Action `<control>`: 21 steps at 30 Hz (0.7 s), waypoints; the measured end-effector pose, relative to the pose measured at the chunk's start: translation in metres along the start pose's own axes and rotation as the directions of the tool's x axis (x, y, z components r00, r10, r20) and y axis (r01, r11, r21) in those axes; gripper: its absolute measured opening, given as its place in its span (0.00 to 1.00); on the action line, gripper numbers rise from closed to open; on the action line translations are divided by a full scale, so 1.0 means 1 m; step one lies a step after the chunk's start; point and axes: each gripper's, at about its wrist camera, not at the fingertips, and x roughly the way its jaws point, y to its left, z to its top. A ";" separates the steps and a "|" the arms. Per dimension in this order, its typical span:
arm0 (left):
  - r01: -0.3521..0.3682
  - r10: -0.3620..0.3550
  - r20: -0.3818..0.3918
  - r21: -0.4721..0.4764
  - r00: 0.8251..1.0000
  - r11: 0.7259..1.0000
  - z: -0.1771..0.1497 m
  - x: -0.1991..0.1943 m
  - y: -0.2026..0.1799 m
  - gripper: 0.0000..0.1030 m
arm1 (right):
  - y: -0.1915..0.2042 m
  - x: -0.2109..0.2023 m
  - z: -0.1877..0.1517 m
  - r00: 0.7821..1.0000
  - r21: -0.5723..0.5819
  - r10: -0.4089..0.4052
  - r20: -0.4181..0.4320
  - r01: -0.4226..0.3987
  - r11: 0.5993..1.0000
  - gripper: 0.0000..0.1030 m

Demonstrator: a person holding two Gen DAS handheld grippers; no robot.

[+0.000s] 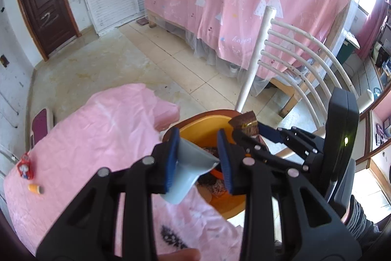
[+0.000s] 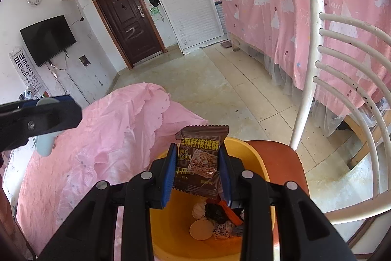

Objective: Collect trash
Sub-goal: 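Carry the cup and snack packet to the orange basin and open both tools, then move both open tools back over the red wrapper and orange tube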

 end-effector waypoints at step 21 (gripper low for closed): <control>0.010 -0.009 0.021 -0.014 1.000 1.000 0.011 -0.002 0.002 0.52 | 0.006 0.002 -0.001 0.999 -0.014 -0.025 -0.026 0.025 1.000 0.27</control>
